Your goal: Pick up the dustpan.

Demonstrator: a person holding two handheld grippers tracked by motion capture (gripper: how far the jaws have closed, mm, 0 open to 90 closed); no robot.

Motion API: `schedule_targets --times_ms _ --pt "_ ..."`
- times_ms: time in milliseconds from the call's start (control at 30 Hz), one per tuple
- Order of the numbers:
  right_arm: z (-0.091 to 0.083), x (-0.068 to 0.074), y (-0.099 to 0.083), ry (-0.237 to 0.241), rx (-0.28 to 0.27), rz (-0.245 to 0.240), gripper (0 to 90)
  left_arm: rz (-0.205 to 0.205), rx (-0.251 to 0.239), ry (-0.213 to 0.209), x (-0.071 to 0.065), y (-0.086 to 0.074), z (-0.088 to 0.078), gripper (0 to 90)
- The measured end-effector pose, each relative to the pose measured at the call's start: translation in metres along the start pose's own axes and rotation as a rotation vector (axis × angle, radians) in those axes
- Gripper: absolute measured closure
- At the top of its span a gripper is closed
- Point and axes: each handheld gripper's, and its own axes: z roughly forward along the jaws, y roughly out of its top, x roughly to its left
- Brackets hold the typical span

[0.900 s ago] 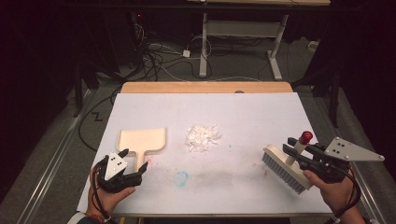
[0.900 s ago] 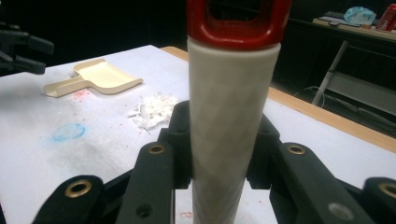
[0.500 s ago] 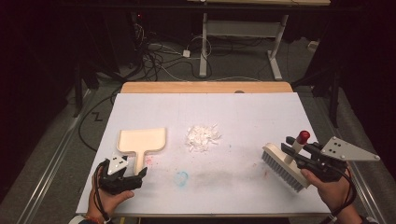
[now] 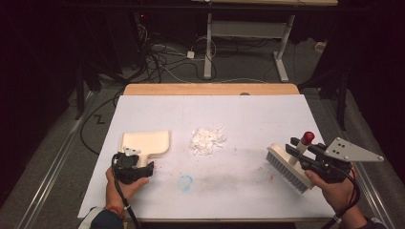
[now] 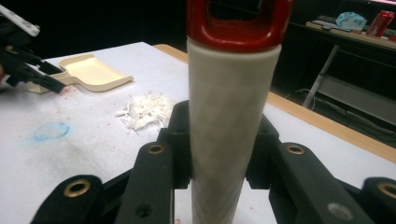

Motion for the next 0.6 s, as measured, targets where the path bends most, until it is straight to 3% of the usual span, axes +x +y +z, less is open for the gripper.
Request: schedule_targets --times_ms 100,233,433,467,600 --pt "0.000 0.000 -0.001 -0.003 -0.011 0.005 69.5 0.003 -0.018 0.032 0.003 0.005 0.006 36.2" --pt "0.001 0.000 -0.002 0.013 -0.007 0.005 69.5 0.037 -0.006 0.050 0.002 0.009 0.007 41.2" --pt "0.005 0.004 -0.002 0.034 0.007 -0.007 69.5 0.069 0.001 0.017 0.005 0.013 0.009 60.7" --pt "0.007 0.005 -0.002 0.039 0.009 -0.006 69.5 0.099 0.005 0.012 0.005 0.016 0.010 63.0" --pt "0.011 0.007 -0.004 0.048 0.020 -0.007 69.5 0.104 0.009 -0.004 0.009 0.021 0.012 63.4"
